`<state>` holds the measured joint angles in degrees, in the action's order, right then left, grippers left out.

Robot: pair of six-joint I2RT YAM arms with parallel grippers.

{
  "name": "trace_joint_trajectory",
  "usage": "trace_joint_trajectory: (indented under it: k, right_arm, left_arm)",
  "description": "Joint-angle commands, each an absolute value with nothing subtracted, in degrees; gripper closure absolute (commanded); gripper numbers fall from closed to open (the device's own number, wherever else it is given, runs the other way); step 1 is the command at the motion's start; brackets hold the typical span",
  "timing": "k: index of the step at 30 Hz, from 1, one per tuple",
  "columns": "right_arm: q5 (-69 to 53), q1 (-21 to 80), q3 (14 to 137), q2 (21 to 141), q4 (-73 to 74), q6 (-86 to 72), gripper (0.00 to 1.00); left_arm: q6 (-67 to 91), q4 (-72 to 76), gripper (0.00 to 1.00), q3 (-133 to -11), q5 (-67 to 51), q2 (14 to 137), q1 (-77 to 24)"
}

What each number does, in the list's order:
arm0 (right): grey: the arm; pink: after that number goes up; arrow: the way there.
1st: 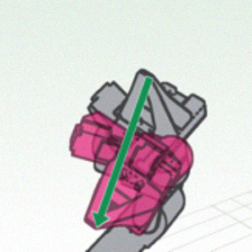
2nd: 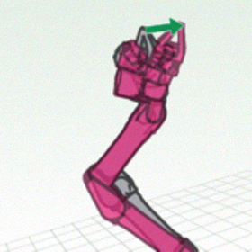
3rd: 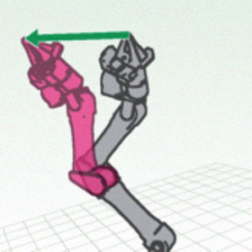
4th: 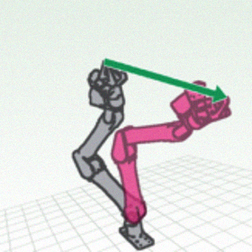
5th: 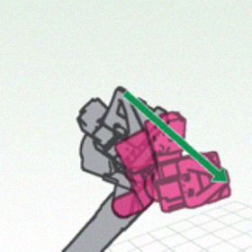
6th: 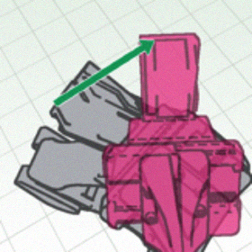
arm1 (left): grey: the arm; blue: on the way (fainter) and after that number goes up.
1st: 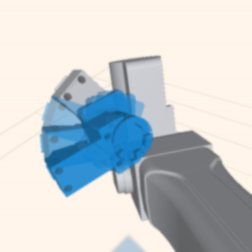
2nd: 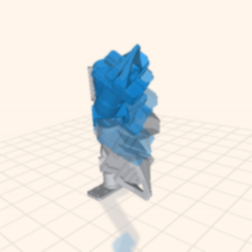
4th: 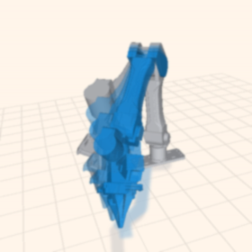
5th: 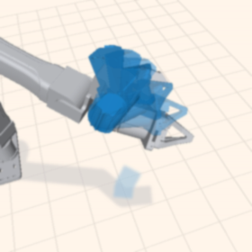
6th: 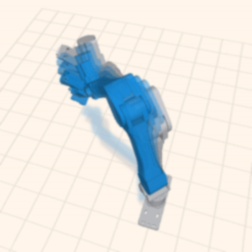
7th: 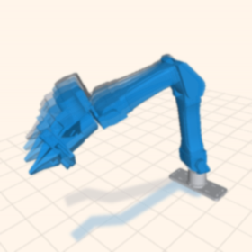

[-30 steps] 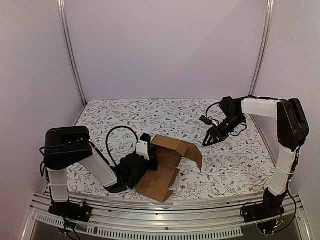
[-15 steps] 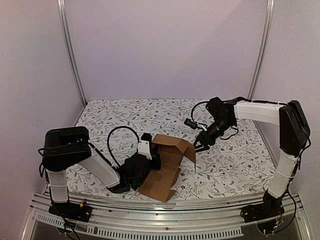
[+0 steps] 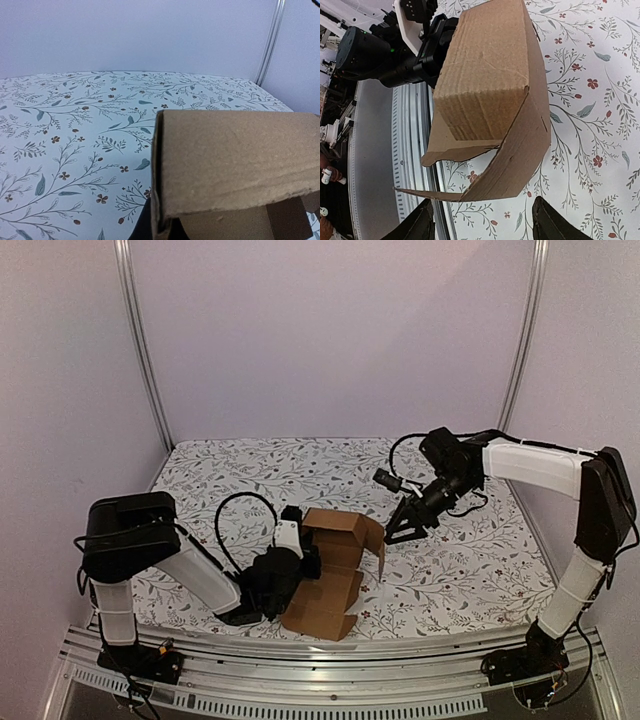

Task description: Fold the paper box

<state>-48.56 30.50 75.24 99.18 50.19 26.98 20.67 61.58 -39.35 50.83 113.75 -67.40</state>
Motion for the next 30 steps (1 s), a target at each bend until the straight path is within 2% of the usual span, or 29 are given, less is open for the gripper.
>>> trace_joint_trajectory:
  k: [1, 15, 18, 22, 30]
  right_arm:
    - [-48.44, 32.69, 76.37, 101.16, 47.50, 23.60, 0.37]
    - [-36.03, 36.24, 72.68, 97.80, 34.12, 14.25, 0.49]
    - [-31.25, 36.82, 71.64, 97.16, 31.16, 11.27, 0.43]
    - [-30.54, 37.07, 72.09, 97.20, 30.37, 9.03, 0.41]
    - [-38.47, 36.24, 75.32, 98.72, 39.41, 16.96, 0.27]
  left_arm:
    - [22.66, 60.20, 1.00, -41.01, 50.45, 112.77, -68.12]
    - [25.46, 51.83, 1.00, -46.37, 53.81, 111.47, -69.00]
    - [25.62, 50.96, 1.00, -47.04, 55.33, 111.31, -69.55]
    - [25.60, 48.93, 1.00, -48.51, 55.90, 111.56, -70.09]
    - [23.37, 47.62, 1.00, -47.70, 56.46, 110.49, -70.31]
